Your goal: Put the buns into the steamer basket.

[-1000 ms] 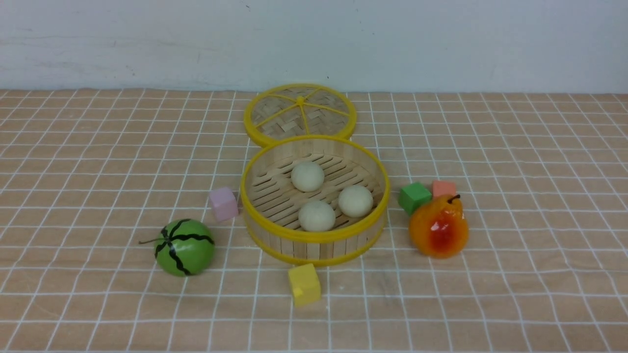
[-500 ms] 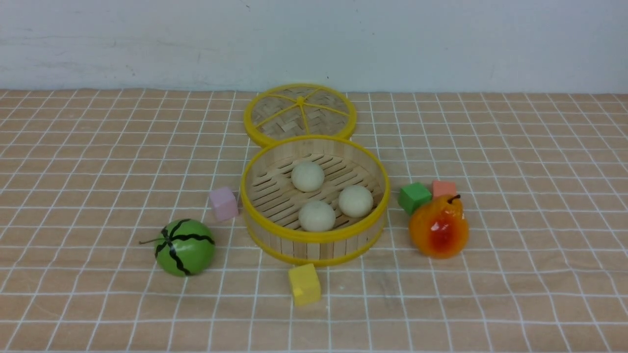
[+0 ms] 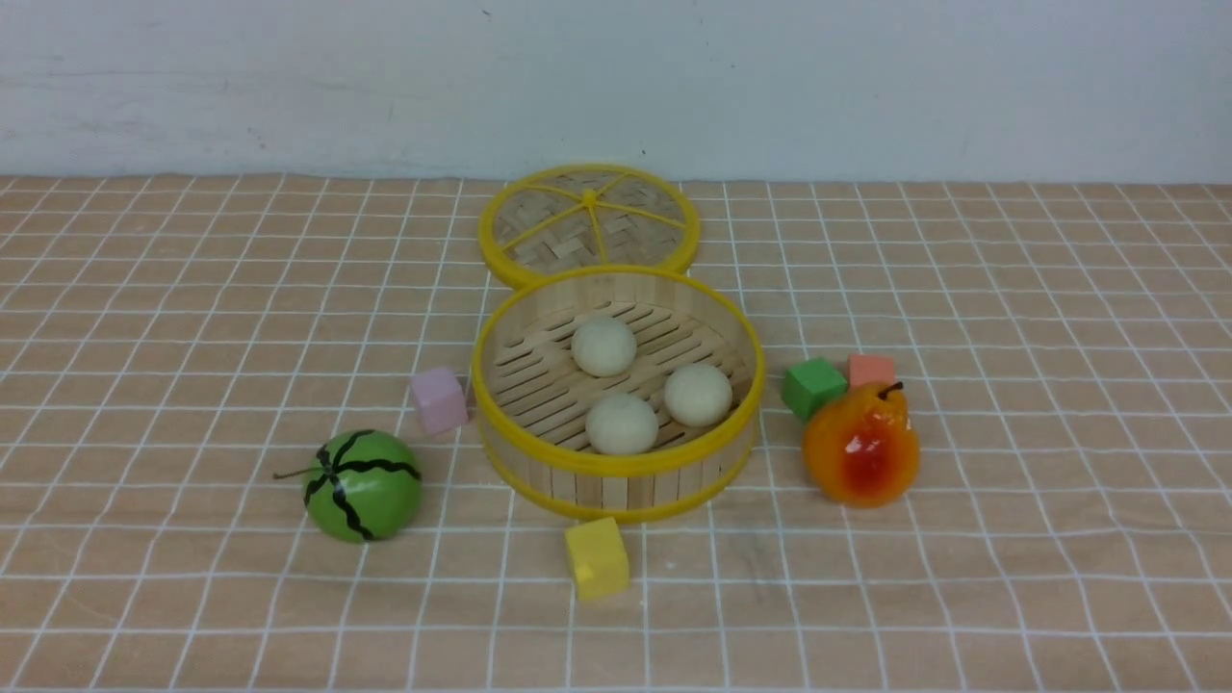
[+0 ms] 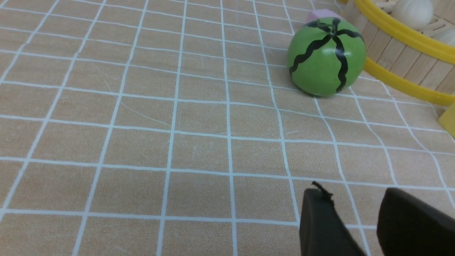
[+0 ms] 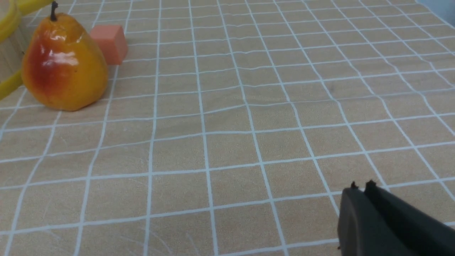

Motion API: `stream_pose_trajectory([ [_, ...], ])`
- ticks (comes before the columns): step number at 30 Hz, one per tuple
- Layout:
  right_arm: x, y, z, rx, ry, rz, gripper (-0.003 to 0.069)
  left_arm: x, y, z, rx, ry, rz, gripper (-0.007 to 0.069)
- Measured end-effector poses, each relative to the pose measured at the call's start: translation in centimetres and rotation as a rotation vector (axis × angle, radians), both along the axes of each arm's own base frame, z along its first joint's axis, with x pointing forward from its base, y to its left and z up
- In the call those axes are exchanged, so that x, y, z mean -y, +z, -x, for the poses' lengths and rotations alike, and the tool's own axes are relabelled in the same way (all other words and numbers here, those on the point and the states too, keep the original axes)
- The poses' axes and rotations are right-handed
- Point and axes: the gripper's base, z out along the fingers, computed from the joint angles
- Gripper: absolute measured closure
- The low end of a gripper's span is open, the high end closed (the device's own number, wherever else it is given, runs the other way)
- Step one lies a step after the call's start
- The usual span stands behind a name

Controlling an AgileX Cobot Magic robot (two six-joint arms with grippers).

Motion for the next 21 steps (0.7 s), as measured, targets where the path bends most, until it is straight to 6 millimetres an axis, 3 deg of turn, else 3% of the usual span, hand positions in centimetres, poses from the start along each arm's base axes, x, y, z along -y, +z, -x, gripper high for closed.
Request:
stream_pose_trajectory([
  [21,0.00,0.01,0.00,0.002,-0.002,-0.003,0.0606,0.00,0.00,0.00,0.000,0.000,0.000,0.0386],
])
